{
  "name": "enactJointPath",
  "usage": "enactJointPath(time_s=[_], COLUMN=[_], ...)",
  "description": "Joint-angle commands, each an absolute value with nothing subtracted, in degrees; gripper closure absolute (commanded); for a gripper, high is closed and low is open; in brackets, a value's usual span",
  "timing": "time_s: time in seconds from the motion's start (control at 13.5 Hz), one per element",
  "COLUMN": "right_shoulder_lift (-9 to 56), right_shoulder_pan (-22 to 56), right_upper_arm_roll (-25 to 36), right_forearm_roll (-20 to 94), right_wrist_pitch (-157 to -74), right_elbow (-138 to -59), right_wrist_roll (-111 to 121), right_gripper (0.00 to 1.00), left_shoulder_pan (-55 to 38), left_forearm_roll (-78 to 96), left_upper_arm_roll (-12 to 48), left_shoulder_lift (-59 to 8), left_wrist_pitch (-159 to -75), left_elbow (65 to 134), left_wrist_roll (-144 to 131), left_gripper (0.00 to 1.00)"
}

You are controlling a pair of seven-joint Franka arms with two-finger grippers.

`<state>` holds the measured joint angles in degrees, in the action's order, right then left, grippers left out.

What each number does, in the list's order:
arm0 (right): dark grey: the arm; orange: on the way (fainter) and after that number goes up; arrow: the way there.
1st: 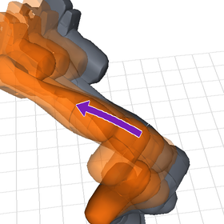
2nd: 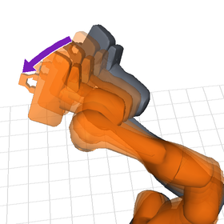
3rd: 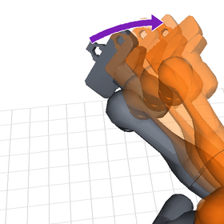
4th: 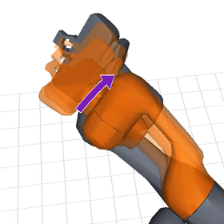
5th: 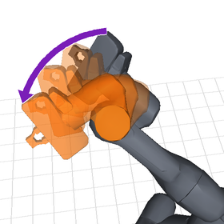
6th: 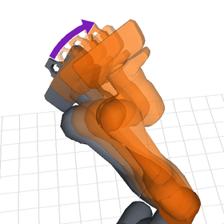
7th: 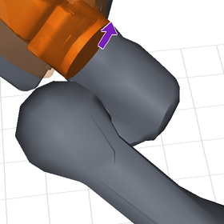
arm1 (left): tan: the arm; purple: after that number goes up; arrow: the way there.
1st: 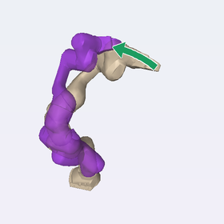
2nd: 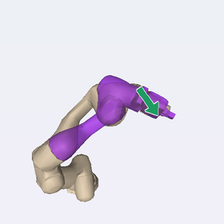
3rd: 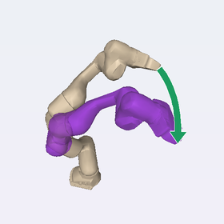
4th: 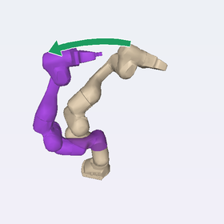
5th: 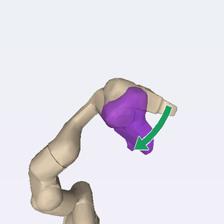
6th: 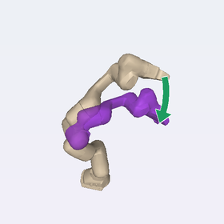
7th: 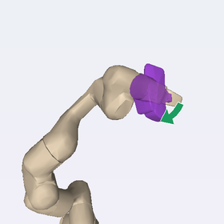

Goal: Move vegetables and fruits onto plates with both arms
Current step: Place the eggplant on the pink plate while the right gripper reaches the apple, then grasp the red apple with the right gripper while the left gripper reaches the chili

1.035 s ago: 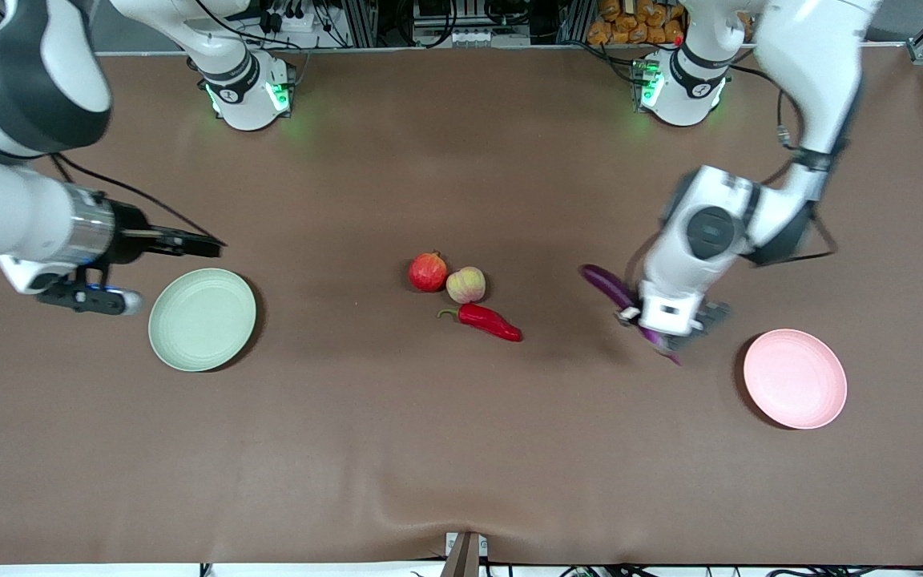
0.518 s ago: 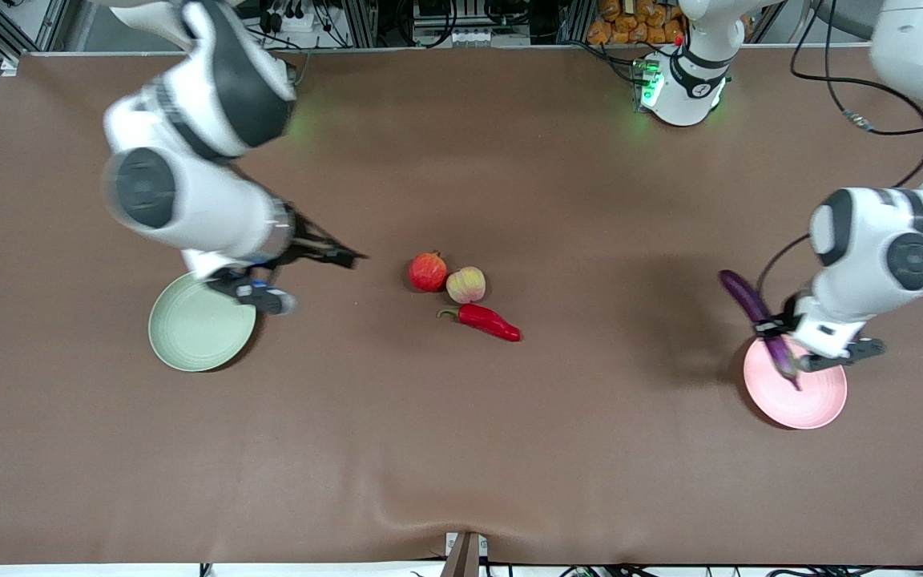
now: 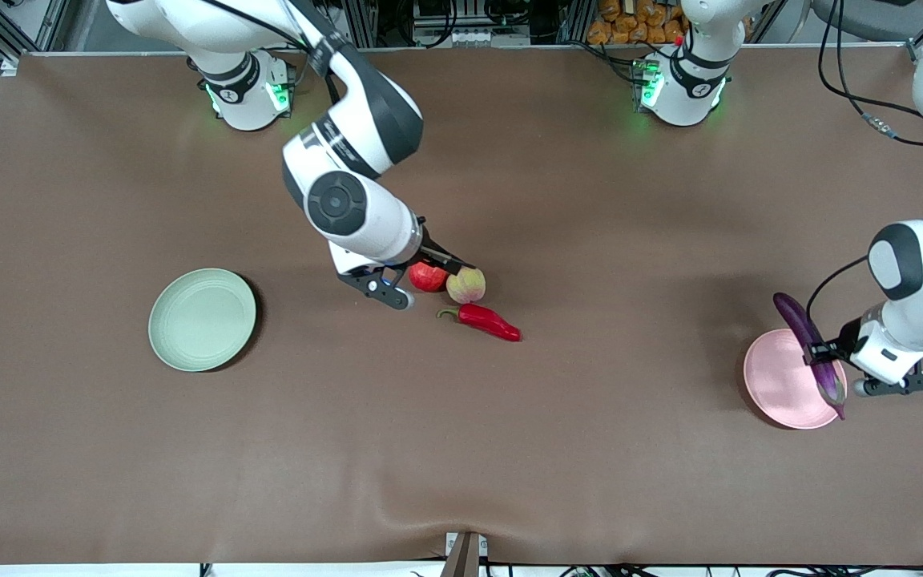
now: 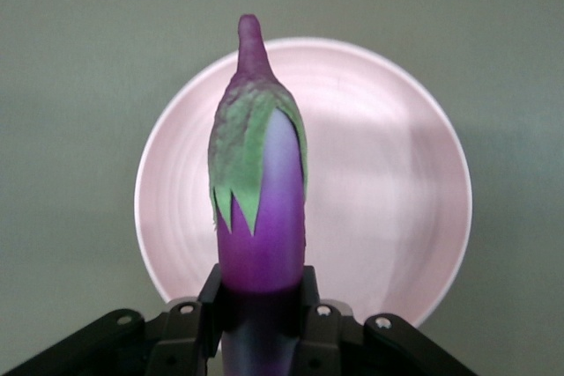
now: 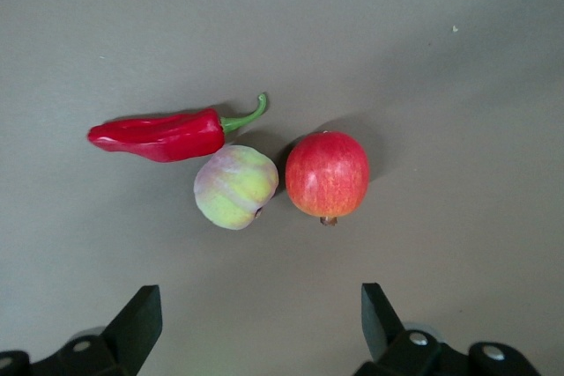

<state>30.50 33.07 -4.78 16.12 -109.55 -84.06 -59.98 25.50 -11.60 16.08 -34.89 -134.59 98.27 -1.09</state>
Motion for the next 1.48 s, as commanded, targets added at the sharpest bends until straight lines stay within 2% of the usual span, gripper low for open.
enactJointPath(time_s=[0.0,0.22,0.3,0.37,0.44,0.67,0.96,1.11,1.4], right_shoulder_lift=[29.9,29.9,30.2,30.5,30.8,31.0,32.3,32.5,32.6], right_shoulder_pan=[33.0,33.5,33.5,33.4,33.3,32.9,32.6,32.5,33.3], right_upper_arm_roll=[-4.3,-4.2,-4.2,-4.2,-4.2,-4.2,-4.2,-4.2,-4.2], right_forearm_roll=[17.3,17.3,17.3,17.3,17.2,17.2,17.2,17.3,17.4], right_wrist_pitch=[-113.2,-117.3,-118.2,-119.4,-121.7,-128.0,-128.9,-128.9,-128.8], right_elbow=[-88.9,-91.8,-92.1,-92.9,-95.2,-101.0,-101.9,-101.9,-102.0], right_wrist_roll=[-60.4,-60.3,-60.3,-60.0,-59.7,-59.7,-60.1,-60.1,-60.3], right_gripper=[0.0,0.0,0.0,0.0,0.0,0.0,0.0,0.0,0.0], left_shoulder_pan=[25.4,25.4,25.4,25.4,25.7,25.6,22.9,18.9,9.0], left_forearm_roll=[-12.6,-12.5,-12.5,-12.5,-12.6,-12.6,-11.9,-12.0,-12.0], left_upper_arm_roll=[16.2,16.1,15.9,15.6,15.6,15.8,18.7,20.8,21.4], left_shoulder_lift=[-39.5,-40.4,-40.5,-40.7,-40.5,-38.9,-35.5,-34.4,-34.0], left_wrist_pitch=[-134.0,-134.0,-134.0,-134.1,-134.2,-133.9,-127.9,-123.9,-123.0], left_elbow=[92.8,92.3,92.3,92.3,92.3,92.7,93.0,93.0,92.7], left_wrist_roll=[0.8,0.8,0.8,0.8,0.8,-0.3,-8.3,-20.9,-42.1], left_gripper=[1.0,0.97,0.78,0.32,0.0,0.0,0.0,0.0,0.0])
